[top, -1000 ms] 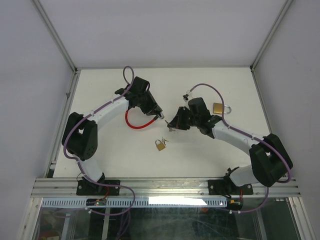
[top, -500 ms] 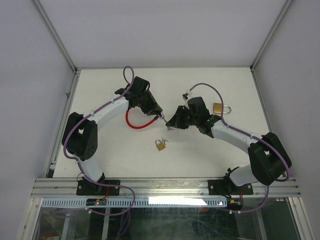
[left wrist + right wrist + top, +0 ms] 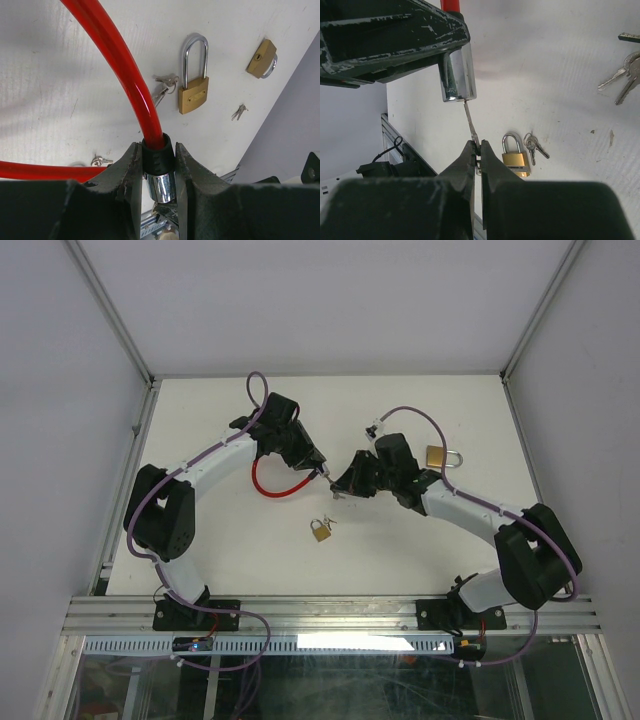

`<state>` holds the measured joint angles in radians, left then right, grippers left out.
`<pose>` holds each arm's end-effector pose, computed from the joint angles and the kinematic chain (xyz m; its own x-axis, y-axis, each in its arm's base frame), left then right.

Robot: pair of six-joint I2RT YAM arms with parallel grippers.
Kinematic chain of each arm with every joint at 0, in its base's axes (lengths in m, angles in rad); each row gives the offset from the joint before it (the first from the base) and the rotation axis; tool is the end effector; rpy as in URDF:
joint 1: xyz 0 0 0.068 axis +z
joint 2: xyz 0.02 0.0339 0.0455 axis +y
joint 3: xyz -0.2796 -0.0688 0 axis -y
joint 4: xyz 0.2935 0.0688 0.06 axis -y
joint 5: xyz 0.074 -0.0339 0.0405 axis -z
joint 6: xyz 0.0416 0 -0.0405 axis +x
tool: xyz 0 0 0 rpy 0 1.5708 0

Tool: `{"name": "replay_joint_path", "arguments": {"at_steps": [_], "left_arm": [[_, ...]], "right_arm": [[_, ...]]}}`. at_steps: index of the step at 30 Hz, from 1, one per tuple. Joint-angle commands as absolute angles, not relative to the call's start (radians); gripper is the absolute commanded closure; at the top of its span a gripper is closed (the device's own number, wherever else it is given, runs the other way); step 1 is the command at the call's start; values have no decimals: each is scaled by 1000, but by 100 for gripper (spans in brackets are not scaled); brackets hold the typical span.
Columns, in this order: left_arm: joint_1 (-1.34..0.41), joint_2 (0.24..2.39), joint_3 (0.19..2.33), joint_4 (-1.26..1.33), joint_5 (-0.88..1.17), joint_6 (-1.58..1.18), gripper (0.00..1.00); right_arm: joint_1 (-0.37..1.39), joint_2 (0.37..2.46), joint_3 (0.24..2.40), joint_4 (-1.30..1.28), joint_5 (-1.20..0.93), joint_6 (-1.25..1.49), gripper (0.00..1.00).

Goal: Unlock with the key

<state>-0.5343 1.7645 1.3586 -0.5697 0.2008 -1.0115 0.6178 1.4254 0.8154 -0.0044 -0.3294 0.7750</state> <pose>0.3671 -0.2269 0.2321 -0.8827 -0.4428 -0.1575 -0.2882 0.7747 -0.5629 0.2751 0.2120 0.2058 -0.8700 0.1940 -0.4533 -0.2167 0.6753 0.7050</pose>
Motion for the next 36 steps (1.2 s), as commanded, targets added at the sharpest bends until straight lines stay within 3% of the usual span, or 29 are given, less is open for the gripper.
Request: {"name": "replay_joint_path", "arguments": {"at_steps": [1,36], "left_arm": [[-530,1704,1358,-498,262,-1025,100],[-526,1668,1305,-461,286,-1070,100]], "right_arm": [[622,1432,861,59,-311,804,100],[621,1369,799,110,-269,846,100]]}}
